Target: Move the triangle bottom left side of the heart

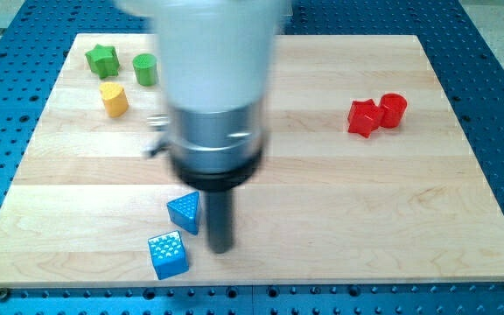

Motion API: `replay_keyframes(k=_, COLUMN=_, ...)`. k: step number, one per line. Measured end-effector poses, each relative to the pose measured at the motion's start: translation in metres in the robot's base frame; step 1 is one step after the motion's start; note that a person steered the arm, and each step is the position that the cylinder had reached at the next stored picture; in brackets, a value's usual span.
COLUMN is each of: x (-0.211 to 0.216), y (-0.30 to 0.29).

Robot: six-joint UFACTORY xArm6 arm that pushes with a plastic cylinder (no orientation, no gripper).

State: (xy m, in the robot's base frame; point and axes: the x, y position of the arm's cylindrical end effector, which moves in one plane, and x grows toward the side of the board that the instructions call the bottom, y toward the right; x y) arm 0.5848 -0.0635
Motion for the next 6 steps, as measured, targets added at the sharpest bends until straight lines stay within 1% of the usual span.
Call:
replay_keyframes(k=1, x=-0.050, y=-0.039)
replay_keyframes(k=3, x=-0.130, y=-0.044)
replay_keyframes(k=4, x=-0.130, y=0.008)
replay_keyframes(k=5, x=-0.159, y=-0.037)
replay_keyframes(k=6, x=-0.154, y=-0.099)
